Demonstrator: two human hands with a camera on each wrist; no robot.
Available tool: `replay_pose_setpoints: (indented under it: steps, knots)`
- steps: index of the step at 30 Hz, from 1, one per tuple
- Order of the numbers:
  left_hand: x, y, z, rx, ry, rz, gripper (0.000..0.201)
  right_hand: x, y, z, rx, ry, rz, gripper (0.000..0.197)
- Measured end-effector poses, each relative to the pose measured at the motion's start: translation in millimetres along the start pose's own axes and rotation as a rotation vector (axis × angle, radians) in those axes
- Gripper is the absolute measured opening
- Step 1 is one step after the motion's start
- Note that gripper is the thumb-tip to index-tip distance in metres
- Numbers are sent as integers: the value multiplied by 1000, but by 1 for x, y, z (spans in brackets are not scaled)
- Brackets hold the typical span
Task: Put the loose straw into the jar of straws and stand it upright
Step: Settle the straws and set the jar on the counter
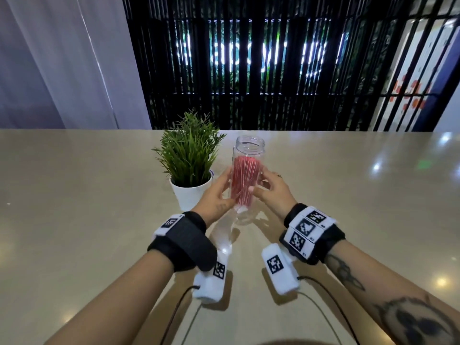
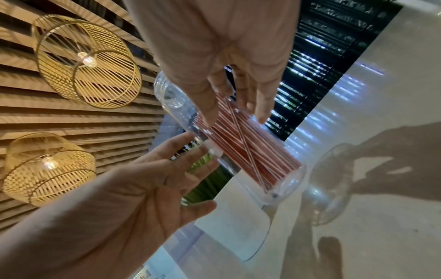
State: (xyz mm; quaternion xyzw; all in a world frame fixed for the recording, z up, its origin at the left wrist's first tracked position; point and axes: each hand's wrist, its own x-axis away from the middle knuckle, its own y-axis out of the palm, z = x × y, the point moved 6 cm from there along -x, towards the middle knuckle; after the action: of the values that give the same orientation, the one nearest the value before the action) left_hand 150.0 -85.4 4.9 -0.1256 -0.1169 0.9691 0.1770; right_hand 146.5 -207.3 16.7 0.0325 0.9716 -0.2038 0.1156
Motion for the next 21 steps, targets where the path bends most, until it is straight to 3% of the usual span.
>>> replay_pose_setpoints:
  steps: [5, 9, 21]
  knots:
    - [-30, 0, -27, 45, -85, -51, 85, -23, 8, 17, 22, 106, -93, 49]
    - [-33, 4, -45, 65, -138, -55, 79, -37, 17, 38, 70, 132, -116, 45]
    - [-41, 1, -60, 49, -71, -1, 72, -39, 27, 66, -99, 165, -100, 70]
